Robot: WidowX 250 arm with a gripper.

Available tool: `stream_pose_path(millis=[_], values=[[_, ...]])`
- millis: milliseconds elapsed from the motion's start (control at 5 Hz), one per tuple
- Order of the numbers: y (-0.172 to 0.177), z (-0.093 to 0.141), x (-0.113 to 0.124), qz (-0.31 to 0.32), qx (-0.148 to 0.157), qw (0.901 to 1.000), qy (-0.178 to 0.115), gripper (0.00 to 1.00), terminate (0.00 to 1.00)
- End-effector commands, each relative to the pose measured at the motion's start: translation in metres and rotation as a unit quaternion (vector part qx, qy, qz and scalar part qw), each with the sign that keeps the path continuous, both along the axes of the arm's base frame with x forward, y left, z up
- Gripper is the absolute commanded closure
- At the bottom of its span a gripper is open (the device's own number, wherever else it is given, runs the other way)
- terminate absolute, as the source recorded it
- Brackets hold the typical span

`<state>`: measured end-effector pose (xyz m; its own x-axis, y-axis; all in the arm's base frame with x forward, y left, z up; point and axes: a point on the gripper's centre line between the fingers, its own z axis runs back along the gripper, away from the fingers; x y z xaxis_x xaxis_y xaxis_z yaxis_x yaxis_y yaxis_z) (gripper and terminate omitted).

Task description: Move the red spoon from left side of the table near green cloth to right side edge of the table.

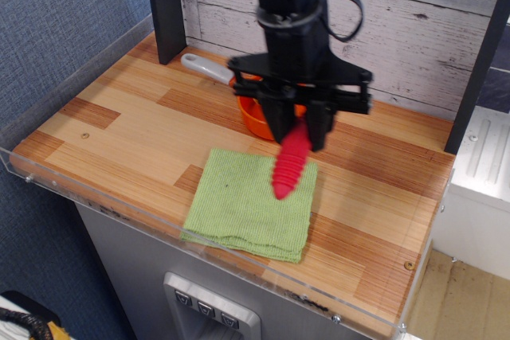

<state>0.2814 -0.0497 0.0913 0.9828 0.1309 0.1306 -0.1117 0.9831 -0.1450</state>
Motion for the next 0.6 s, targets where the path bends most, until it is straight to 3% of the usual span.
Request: stream_pose_path(millis=[0,200,400], values=[[-0.037,-0.025,0.036,0.002,-0.014,0.9998,-0.011,1.00,0.00],[-0.048,-0.039,0.048,0.002,-0.015,0.9999,-0.006,1.00,0.00],[-0.053,-0.044,0.056,0.024,-0.038,0.9988,-0.018,1.00,0.00]])
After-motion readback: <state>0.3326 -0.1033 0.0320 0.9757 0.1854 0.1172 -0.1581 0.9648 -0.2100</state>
